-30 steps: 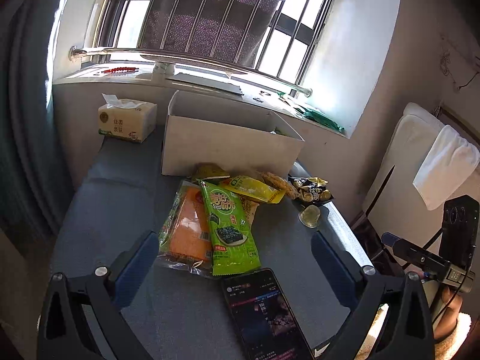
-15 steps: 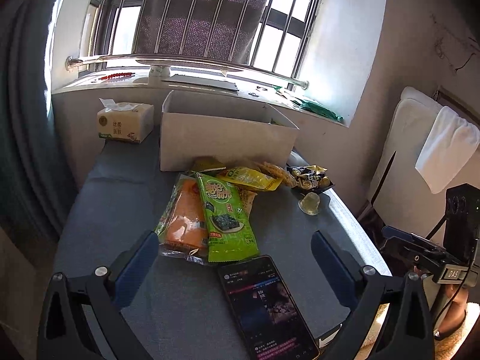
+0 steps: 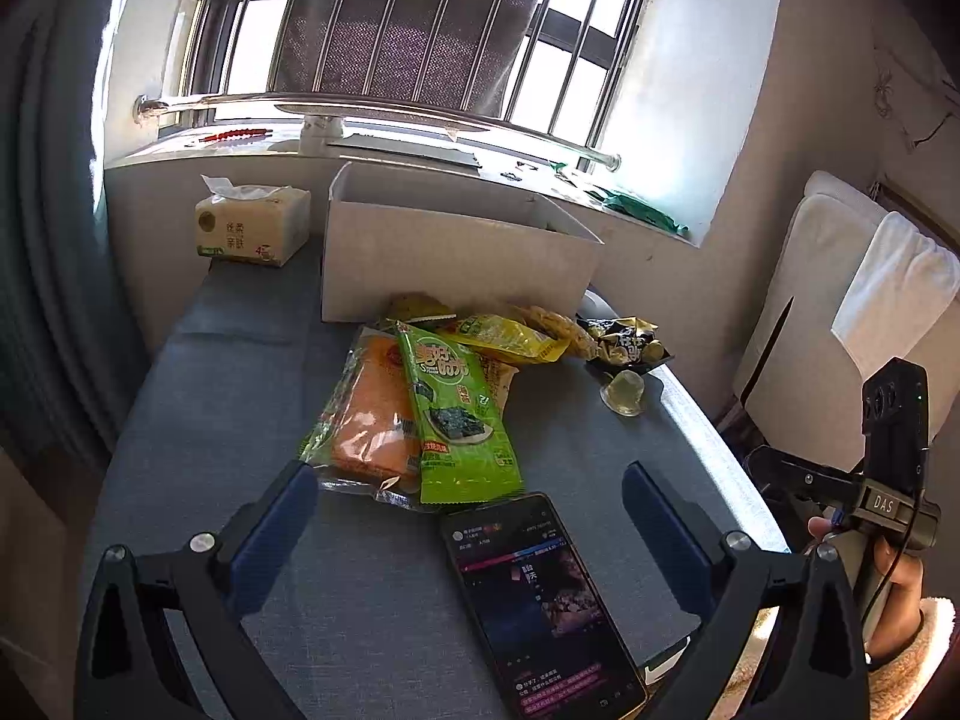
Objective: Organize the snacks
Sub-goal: 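Withdraw both tools from the box back over the table, then grasp the black-and-gold chip bag with the right tool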
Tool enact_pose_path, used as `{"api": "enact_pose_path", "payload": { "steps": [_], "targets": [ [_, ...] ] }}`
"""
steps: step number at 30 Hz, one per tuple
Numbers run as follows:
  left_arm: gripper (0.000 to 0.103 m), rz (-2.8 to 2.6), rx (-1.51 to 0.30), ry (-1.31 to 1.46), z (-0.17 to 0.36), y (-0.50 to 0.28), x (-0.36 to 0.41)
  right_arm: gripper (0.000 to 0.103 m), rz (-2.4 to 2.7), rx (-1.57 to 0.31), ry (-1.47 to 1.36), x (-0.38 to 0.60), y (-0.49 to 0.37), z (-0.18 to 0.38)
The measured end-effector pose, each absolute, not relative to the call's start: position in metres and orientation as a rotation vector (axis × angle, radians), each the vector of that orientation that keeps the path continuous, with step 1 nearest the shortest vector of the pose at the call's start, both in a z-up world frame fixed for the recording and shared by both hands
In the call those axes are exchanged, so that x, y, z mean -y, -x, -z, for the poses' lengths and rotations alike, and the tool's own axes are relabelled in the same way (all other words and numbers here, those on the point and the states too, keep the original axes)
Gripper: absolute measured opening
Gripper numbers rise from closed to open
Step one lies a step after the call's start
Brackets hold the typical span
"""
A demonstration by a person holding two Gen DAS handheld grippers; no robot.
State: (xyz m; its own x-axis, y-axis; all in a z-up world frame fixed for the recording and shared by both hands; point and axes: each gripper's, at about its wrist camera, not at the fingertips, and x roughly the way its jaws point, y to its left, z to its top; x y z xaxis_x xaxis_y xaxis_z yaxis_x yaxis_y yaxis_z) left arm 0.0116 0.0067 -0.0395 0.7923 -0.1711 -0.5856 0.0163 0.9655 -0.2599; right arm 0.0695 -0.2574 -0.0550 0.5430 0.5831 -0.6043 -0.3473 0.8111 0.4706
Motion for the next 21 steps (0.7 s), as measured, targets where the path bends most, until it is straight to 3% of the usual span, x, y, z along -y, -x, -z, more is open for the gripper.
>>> {"api": "enact_pose_path", "payload": {
  "steps": [21],
  "targets": [
    [0.103, 0.112, -0.664, 0.200, 0.042, -0.013, 0.006, 0.103, -0.540, -0.854, -0.424, 0.274, -0.105, 0.065]
  ]
}}
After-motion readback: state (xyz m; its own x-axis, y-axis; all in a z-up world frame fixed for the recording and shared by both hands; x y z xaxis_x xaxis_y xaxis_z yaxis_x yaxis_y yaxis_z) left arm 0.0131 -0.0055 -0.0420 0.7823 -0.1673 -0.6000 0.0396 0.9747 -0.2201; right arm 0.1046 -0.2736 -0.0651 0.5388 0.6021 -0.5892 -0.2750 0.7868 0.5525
